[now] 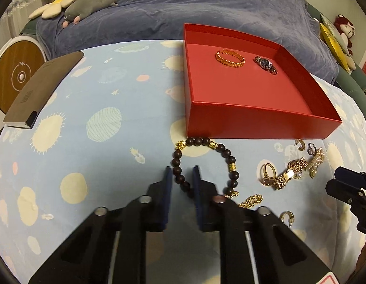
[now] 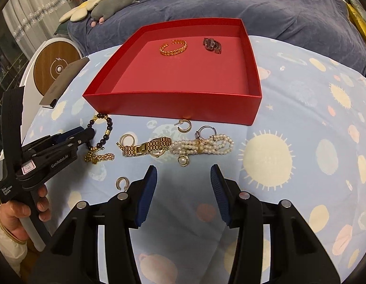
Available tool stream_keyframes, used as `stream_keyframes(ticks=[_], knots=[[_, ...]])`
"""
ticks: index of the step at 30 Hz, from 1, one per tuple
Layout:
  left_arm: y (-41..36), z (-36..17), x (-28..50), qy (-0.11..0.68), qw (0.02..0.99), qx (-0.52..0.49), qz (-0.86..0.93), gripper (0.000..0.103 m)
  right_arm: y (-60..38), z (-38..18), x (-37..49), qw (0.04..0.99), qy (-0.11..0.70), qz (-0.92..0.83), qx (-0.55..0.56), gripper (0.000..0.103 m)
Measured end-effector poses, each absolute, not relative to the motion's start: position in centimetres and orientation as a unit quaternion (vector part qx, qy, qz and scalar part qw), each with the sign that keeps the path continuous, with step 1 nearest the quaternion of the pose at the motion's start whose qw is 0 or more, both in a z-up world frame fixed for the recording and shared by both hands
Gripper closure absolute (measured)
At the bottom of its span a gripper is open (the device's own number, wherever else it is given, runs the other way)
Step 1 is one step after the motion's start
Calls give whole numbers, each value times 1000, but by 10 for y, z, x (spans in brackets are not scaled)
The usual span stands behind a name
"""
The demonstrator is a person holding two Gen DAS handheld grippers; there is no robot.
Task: Organize jewelry
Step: 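Grasp the black bead bracelet with the left gripper while the right gripper grasps the pearl strand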
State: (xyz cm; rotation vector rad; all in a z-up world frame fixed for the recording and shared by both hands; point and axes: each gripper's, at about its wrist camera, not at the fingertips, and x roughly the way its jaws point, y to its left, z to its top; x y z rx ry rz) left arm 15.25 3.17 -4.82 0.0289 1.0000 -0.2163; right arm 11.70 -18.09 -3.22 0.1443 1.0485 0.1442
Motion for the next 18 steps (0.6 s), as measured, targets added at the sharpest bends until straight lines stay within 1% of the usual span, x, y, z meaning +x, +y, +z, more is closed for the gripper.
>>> stream_keyframes(ticks=[2,3,12,18], knots=[[32,-48,150,483,868,6,-112,96,-184,-34,118,858,504,65,79,58],[31,-47,148,484,867,7,-116,98,-185,-34,118,856,505,64,85,58],[31,-14,121,471,868,-11,-154,98,-190,-40,128,843,516,67,138,58],[33,-8,116,469,868,-18,-164,98,-185,-45,148,837,516,52,172,58]])
